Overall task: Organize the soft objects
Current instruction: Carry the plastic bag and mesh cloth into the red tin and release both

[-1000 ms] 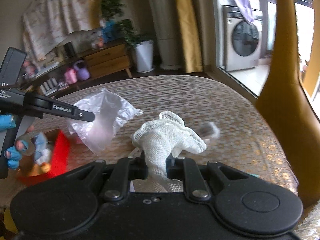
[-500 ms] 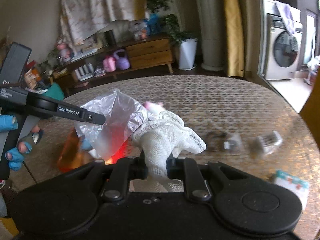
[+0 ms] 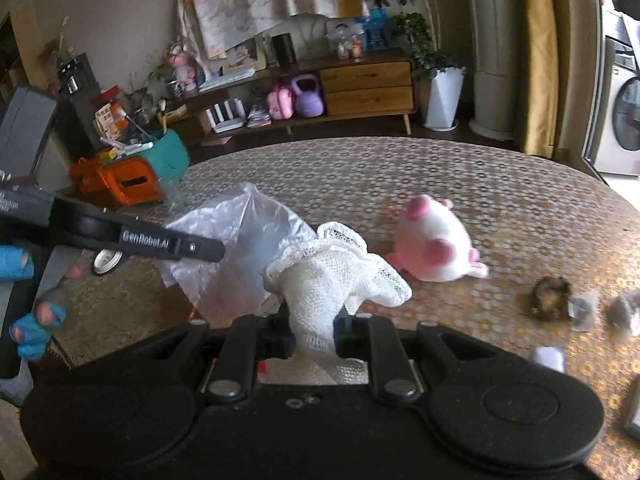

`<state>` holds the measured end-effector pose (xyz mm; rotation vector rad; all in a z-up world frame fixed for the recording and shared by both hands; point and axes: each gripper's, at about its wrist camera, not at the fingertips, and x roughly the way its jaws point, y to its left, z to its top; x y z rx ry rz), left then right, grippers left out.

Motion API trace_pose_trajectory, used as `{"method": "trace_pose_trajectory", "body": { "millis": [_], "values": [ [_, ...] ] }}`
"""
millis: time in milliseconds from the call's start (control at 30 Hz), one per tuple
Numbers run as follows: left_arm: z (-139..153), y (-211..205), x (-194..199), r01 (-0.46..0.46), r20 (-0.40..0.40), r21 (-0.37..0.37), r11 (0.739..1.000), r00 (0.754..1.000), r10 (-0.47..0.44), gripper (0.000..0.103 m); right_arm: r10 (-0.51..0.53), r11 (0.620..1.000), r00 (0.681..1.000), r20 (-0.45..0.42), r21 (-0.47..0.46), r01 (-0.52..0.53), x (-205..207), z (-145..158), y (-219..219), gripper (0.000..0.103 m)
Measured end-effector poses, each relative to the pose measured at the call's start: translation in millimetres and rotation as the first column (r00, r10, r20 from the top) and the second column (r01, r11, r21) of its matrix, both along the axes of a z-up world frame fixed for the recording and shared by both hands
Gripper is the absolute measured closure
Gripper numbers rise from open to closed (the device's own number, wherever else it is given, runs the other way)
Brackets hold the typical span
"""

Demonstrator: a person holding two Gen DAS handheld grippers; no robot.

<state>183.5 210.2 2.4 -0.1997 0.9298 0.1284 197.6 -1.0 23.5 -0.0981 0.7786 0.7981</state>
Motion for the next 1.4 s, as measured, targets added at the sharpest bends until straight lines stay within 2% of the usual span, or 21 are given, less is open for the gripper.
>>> {"method": "trace_pose_trajectory", "body": {
  "millis": [367, 533, 767, 1067, 1400],
  "values": [
    [-40.6, 18.9, -7.6, -0.010, -0.042, -0.002, 1.000, 0.999, 0.010, 0.088, 0.017, 0.999, 0.999, -0.028, -0.043, -0.018, 21.4, -29.8, 62.1, 0.086],
    [-57.0, 15.4, 1.5, 0.003, -0.053, 0.046, 0.999, 0.999, -0.001, 0.088, 0.012, 0.997, 0.999, -0.043, -0.079, -0.015, 36.0, -46.5, 83.0, 0.086],
    [-72.0, 20.6, 18.7, -0.012, -0.035, 0.042, 0.999, 0.999, 0.013, 0.088, 0.017, 0.993, 0.998, -0.059, -0.117, -0.024, 55.5, -66.3, 108.4, 0.082],
    [-88.6, 23.3, 31.7, -0.008, -0.061, 0.028, 1.000, 0.998, 0.010, 0.088, 0.020, 0.989, 0.995, -0.096, -0.145, -0.034, 66.6, -89.8, 118.9, 0.078],
    [-95.9, 23.5, 36.0, 0.004, -0.100, 0.027, 1.000, 0.995, -0.002, 0.088, 0.022, 0.987, 0.993, -0.116, -0.155, -0.040, 67.6, -97.0, 116.9, 0.063]
  ]
}}
